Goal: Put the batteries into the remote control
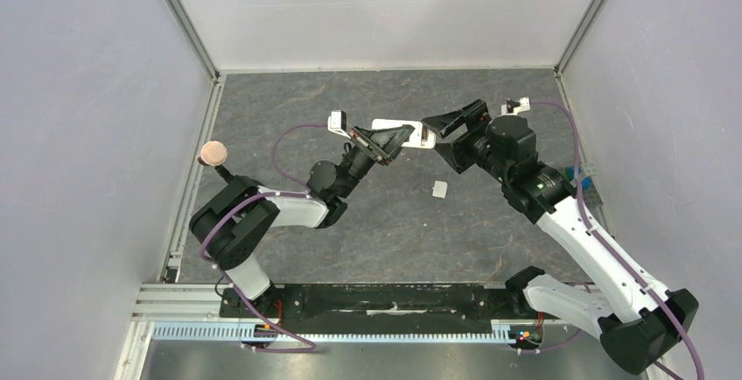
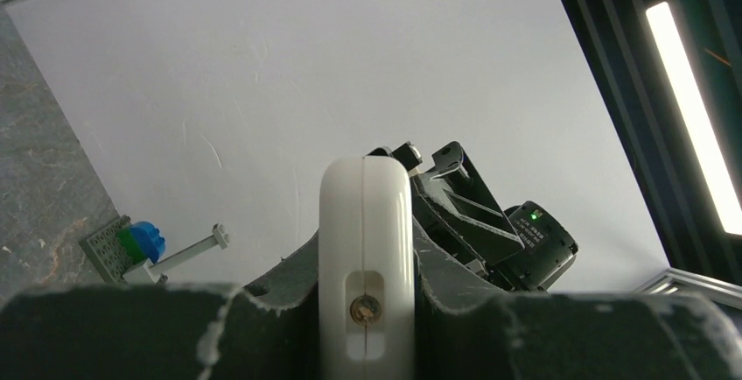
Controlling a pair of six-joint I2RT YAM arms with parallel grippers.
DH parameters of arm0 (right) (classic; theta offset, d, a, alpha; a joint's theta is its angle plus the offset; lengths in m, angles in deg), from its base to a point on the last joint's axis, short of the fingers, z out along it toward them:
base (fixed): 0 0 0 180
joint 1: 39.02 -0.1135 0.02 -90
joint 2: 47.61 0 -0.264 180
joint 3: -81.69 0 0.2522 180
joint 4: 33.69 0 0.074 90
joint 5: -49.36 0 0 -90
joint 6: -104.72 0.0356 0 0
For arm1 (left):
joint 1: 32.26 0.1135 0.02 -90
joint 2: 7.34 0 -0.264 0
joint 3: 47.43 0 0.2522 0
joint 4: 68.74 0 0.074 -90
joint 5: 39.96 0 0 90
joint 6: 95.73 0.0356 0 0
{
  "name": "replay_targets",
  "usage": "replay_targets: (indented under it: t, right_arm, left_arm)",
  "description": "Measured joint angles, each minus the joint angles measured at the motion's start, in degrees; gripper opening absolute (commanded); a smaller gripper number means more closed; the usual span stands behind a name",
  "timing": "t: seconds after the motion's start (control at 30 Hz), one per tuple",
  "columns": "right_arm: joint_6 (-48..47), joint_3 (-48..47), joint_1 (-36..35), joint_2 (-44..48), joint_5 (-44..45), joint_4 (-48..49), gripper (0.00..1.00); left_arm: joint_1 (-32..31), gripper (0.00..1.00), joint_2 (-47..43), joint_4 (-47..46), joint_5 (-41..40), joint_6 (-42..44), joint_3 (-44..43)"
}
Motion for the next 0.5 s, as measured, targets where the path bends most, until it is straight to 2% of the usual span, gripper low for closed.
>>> replay_targets:
  t: [0.33, 0.5]
  right_arm:
    - [4.8, 2.4, 0.4, 1.2, -0.9, 5.5, 0.87]
    - [6.4, 3.1, 0.7, 1.2, -1.3, 6.8, 0.8]
  left_arm:
    - [0.0, 0.02, 0.0, -0.2, 0.0, 0.0, 0.0]
    - [0.0, 0.02, 0.0, -0.2, 0.0, 0.0, 0.0]
